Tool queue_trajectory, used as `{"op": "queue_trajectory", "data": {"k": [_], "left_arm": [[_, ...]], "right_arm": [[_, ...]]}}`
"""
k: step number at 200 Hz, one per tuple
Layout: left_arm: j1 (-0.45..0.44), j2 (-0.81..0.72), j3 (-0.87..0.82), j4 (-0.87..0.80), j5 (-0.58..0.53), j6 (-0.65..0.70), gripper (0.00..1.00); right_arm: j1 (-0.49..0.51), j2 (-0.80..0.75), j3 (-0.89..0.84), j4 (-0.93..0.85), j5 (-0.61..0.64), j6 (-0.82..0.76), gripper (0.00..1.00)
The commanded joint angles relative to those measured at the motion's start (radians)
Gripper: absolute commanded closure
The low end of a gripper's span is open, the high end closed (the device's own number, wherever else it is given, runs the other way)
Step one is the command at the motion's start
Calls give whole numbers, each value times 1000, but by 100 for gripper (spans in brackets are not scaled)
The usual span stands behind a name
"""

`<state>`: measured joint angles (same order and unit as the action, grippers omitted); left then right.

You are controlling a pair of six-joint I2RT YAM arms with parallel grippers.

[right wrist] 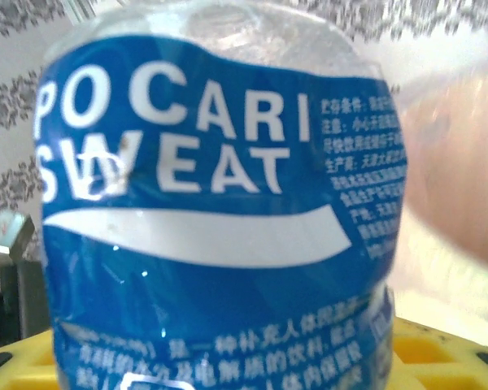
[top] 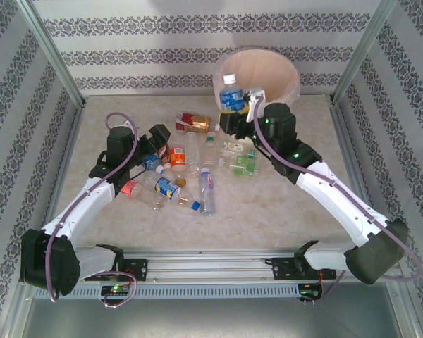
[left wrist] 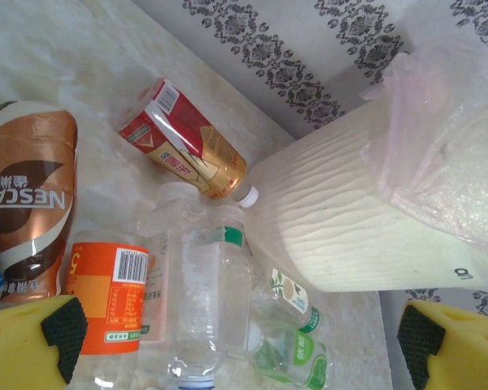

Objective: Put the plastic bottles in the bin

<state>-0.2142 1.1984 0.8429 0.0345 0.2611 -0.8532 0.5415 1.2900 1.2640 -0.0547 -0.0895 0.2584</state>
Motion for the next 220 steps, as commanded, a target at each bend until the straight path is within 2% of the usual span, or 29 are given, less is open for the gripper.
{"op": "queue_trajectory", "data": {"k": [1,52,98,158,220], "left_arm": [[-11,-27,4,45,-27,13,0],[-11,-68,-36,-14,-153,8,0],[-11,-117,-82,-6,-207,15,0],[-10,-151,-94,-43,-226,46,1],[-8,-143,-95,-68,-240,51,0]], "right_arm": [[-41,48,109,11,-45,-63,56],[-195,205,379,-116,-91,-36,55],[-285,390,607,-308,-87,-40,53],[-310,612,904,-648,-17,-81,50],[-301,807,1114,-778,62,-82,50]]}}
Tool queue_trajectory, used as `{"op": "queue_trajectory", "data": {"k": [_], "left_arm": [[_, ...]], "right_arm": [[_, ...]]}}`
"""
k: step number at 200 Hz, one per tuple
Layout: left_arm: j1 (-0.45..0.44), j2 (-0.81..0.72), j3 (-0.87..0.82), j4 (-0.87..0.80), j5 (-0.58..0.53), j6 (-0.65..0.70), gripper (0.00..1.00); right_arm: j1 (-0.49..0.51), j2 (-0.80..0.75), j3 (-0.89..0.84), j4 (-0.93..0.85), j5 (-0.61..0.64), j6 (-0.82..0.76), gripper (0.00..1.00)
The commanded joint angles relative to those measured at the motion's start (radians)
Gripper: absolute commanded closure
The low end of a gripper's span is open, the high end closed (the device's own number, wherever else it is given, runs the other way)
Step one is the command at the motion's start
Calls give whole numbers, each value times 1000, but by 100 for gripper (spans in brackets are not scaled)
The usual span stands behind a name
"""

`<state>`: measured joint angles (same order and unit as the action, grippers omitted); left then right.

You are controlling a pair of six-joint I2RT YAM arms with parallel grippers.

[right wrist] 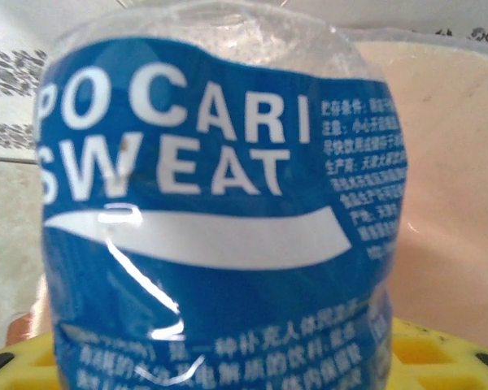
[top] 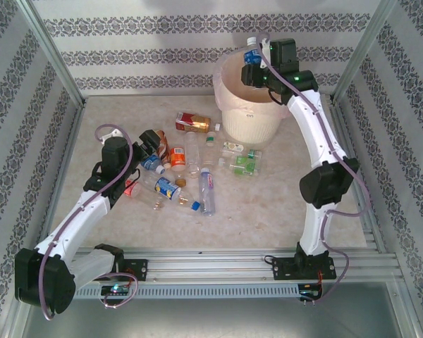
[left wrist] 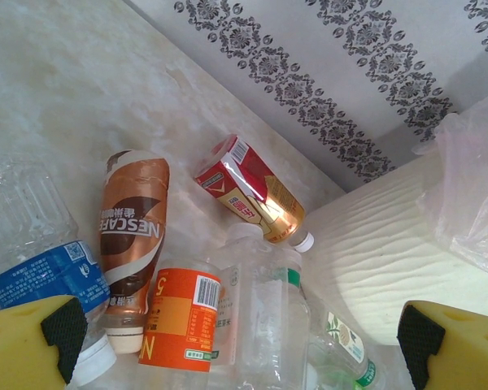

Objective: Put the plastic bottles in the bin

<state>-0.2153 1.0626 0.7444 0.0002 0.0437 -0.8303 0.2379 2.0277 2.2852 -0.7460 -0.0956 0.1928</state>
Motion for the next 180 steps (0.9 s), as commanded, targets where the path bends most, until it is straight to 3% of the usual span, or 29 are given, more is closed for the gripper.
{"op": "queue_trajectory", "data": {"k": [1,33,95,180], "left_arm": [[-7,-6,3,-34,-22,29,0],[-6,2,11,-50,-24,37,0],[-5,62,50,-64,-5,35,0],[-6,98,68,-77,9,13,1]], "right_arm": [[2,73,97,-89,71,-16,50],[15,175,235,-213,150,-12,49],[20,225,243,-246,185,18,46],[47,134,152,-163,209,-7,22]]}}
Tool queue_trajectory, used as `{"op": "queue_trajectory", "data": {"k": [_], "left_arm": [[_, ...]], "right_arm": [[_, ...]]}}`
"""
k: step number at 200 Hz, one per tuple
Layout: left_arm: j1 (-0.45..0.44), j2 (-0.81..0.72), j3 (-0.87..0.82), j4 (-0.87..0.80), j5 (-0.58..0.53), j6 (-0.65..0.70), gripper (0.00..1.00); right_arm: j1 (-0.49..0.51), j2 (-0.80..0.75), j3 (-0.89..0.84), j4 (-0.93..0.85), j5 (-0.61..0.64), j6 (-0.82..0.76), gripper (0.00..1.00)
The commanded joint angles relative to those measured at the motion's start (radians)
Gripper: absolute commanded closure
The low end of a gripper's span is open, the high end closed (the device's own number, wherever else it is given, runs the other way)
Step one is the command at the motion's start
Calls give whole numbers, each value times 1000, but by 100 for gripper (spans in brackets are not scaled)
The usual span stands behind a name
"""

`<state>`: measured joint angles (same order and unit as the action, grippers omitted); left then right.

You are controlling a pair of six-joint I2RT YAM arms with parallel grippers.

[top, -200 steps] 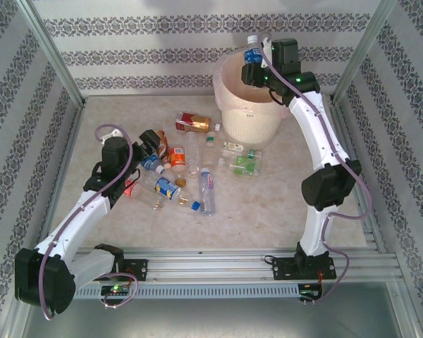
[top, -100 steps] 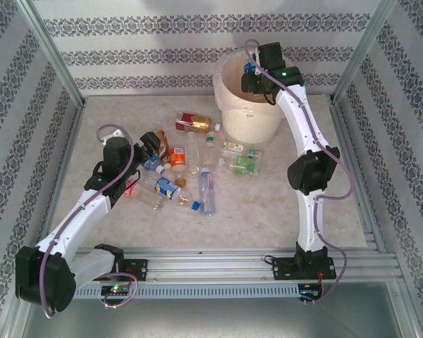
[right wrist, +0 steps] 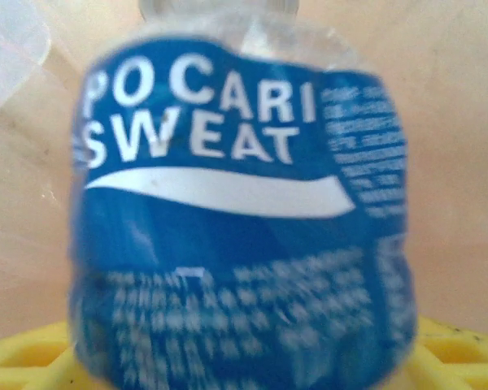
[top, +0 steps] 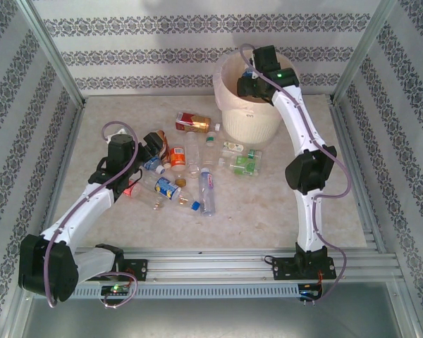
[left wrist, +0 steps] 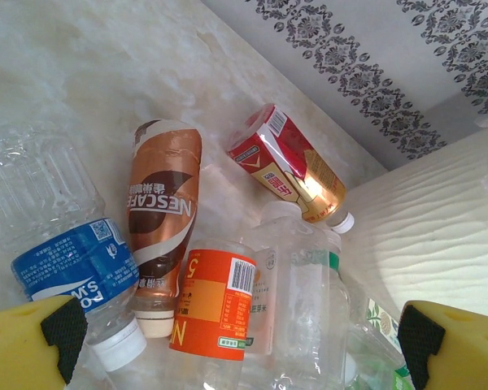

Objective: Put the plastic bottles in the bin

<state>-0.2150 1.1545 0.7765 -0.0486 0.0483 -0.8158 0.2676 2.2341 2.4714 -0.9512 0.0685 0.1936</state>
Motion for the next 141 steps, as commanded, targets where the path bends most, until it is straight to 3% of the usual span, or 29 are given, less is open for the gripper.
{"op": "queue_trajectory", "data": {"k": [1,89,141], "left_arm": [[-6,6,36,-29,4,-2,0],[-5,16,50,-85,-28,-25,0],[-6,99,117,-158,-16,-39,0]], "right_arm": [[18,-73,-35,45,47,-8,22],[22,-255,-205,194,91,26,13],[44,-534,-573,443,38,41,7]]}}
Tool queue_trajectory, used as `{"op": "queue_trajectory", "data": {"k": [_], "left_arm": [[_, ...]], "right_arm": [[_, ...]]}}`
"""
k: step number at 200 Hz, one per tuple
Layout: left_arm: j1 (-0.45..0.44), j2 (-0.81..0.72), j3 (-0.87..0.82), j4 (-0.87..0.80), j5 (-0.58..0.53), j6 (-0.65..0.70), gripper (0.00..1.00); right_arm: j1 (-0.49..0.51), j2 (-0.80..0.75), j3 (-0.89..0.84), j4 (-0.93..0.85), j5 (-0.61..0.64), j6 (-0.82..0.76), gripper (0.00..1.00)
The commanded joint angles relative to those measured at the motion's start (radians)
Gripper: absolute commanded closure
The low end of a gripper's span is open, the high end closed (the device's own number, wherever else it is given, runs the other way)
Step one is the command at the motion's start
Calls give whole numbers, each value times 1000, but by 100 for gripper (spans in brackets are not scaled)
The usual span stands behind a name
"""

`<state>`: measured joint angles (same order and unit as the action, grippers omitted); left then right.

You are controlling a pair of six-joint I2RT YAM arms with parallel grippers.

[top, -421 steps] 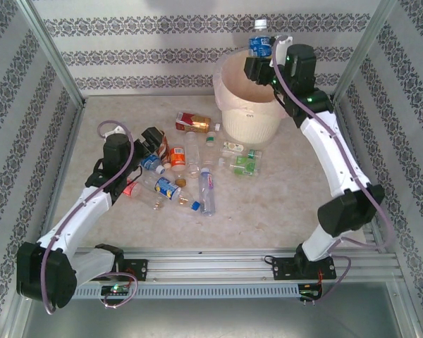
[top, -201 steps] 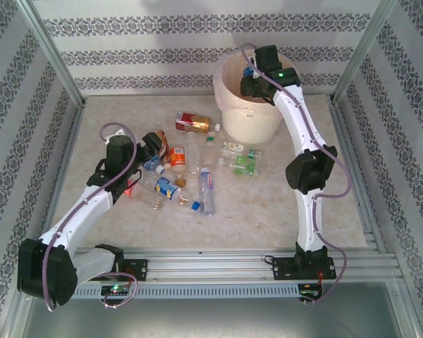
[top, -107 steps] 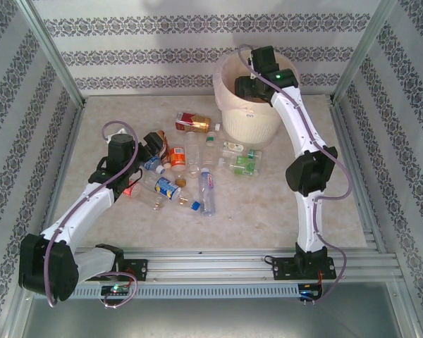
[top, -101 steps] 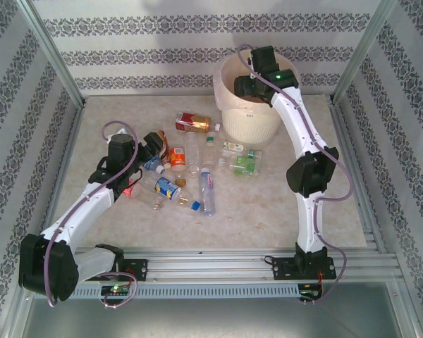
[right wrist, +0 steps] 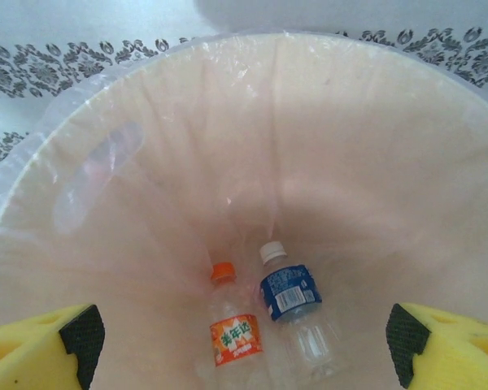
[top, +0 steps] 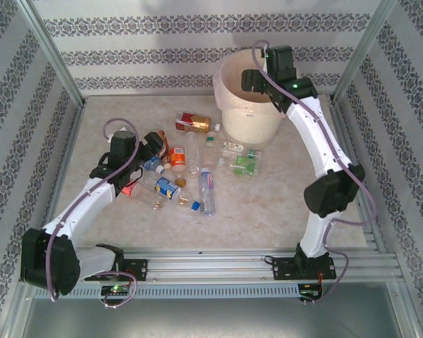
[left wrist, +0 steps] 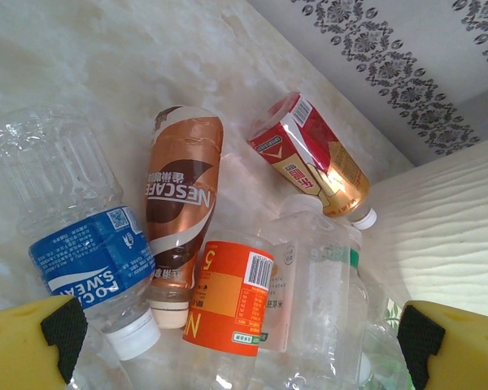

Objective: Put the plastic bottles in the bin

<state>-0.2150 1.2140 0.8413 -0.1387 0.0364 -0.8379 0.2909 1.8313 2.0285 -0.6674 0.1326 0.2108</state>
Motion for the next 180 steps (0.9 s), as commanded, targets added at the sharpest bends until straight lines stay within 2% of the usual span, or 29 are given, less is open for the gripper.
{"op": "queue_trajectory", "data": {"k": [1,25,69,115,156,180], "left_arm": [[-6,42,55,-71,-3,-18,0],[-7,117,119,-123,23,-27,0],[-30,225,194,-67,184,10,0],[-113,348,370,-275,91,107,0],[-196,501,553,-405,49,223,0],[-243,610,681,-502,-41,267,0]], "right_arm": [[21,-137,-138,162,-28,25,7],[36,-272,-329,272,-65,45,3],[92,-472,-627,439,-45,44,2],[110,-637,-903,634,-75,103,2],[109,-714,-983,634,-13,93,2],[103,-745,-1006,632,21,89,2]]}}
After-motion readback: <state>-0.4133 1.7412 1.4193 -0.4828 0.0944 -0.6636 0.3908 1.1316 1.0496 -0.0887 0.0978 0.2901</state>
